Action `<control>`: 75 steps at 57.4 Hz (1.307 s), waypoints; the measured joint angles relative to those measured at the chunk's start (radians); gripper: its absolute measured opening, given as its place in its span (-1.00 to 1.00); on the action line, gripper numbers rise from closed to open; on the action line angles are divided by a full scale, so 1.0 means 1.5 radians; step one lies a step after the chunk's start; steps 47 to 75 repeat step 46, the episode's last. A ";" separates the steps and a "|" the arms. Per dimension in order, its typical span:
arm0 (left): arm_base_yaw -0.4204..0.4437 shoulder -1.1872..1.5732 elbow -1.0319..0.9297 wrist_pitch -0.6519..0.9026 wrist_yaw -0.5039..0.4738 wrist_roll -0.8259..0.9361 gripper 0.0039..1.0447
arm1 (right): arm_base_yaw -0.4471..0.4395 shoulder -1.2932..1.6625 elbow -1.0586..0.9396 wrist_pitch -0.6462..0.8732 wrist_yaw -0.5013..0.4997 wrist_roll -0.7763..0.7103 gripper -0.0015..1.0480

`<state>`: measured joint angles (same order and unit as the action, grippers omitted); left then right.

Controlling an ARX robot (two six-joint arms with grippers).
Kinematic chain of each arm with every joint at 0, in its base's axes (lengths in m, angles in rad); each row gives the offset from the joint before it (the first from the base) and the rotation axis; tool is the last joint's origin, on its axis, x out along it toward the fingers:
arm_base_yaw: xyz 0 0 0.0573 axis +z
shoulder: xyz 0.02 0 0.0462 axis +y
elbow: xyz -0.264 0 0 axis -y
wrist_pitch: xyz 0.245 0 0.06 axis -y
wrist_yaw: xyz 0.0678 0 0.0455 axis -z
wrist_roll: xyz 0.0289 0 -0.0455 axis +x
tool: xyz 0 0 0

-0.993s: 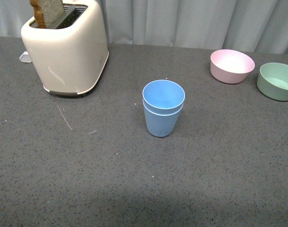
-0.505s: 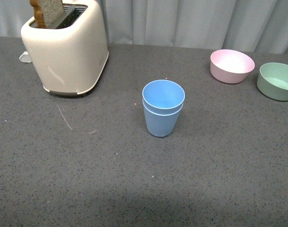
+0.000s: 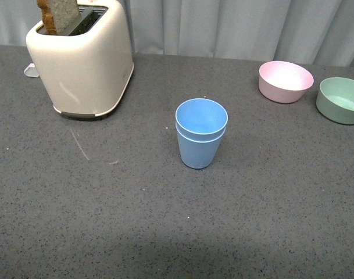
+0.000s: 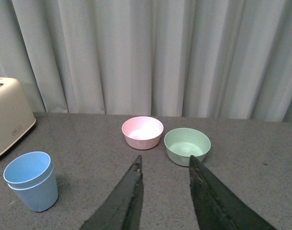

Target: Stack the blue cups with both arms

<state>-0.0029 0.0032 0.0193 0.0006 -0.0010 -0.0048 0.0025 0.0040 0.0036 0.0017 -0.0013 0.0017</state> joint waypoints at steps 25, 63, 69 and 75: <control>0.000 0.000 0.000 0.000 0.000 0.000 0.88 | 0.000 0.000 0.000 0.000 0.000 0.000 0.81; 0.000 0.000 0.000 0.000 0.000 0.000 0.88 | 0.000 0.000 0.000 0.000 0.000 0.000 0.81; 0.000 0.000 0.000 0.000 0.000 0.000 0.88 | 0.000 0.000 0.000 0.000 0.000 0.000 0.81; 0.000 0.000 0.000 0.000 0.000 0.000 0.88 | 0.000 0.000 0.000 0.000 0.000 0.000 0.81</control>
